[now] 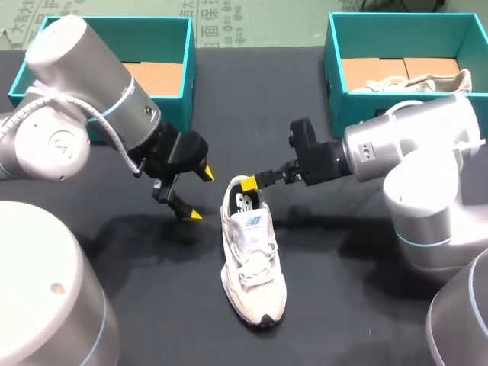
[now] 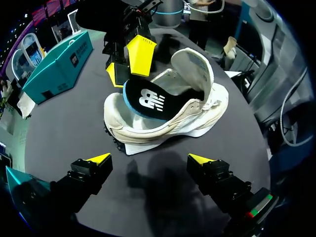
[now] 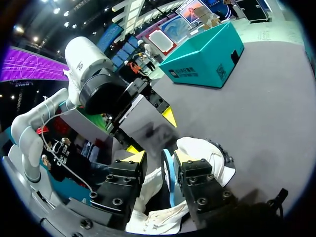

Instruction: Take the shoe out of the shoebox, open the shoe tongue, remove and reinsert the insole, then place the shoe into the shoebox

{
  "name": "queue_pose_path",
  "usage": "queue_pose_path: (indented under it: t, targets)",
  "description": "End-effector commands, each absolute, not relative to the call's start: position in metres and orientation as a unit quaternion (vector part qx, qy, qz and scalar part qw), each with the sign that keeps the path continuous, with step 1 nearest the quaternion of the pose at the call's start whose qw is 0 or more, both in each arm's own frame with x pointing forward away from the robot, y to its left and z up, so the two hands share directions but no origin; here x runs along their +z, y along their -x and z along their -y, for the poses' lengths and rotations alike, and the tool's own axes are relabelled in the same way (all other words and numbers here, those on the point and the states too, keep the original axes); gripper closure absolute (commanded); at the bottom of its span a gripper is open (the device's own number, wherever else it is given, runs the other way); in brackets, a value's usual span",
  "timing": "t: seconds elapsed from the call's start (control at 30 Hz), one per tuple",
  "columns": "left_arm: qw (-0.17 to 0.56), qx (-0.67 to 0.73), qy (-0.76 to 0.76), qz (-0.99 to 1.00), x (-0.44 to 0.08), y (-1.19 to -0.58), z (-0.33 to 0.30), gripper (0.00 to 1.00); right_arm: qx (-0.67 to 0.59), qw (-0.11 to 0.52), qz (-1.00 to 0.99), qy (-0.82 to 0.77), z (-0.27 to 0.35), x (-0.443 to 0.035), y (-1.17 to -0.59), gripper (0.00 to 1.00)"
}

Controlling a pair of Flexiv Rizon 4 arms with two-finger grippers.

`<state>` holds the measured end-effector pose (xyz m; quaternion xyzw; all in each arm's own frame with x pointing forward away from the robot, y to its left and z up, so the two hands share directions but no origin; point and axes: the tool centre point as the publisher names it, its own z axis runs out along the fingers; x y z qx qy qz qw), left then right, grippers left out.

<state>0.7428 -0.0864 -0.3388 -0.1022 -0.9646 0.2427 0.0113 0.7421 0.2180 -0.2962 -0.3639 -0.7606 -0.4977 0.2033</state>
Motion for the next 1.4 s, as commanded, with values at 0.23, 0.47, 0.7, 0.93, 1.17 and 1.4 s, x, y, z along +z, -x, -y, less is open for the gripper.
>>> queue_pose_path:
  t: [0.23,0.47,0.7,0.93,1.17,1.4]
  targets:
    - [0.007,0.23,0.099,0.968,-0.322,-0.743,0.066,0.0,-0.452,0.203,0.777,0.389,-0.189,-0.277,-0.748,0.62]
    - [0.004,0.21,0.101,0.972,-0.31,-0.755,0.048,0.0,-0.412,0.198,0.783,0.423,-0.171,-0.265,-0.758,0.61]
    - [0.007,0.194,0.114,0.974,-0.298,-0.767,0.03,0.0,-0.364,0.183,0.791,0.456,-0.163,-0.25,-0.766,0.61]
    - [0.004,0.177,0.117,0.977,-0.287,-0.782,0.012,0.0,-0.317,0.161,0.797,0.489,-0.166,-0.239,-0.769,0.61]
    - [0.01,0.186,0.156,0.97,-0.277,-0.789,-0.007,0.0,-0.278,0.136,0.792,0.527,-0.183,-0.235,-0.762,0.85]
    - [0.008,0.192,0.197,0.961,-0.267,-0.803,-0.034,0.0,-0.262,0.115,0.781,0.556,-0.198,-0.23,-0.751,1.0]
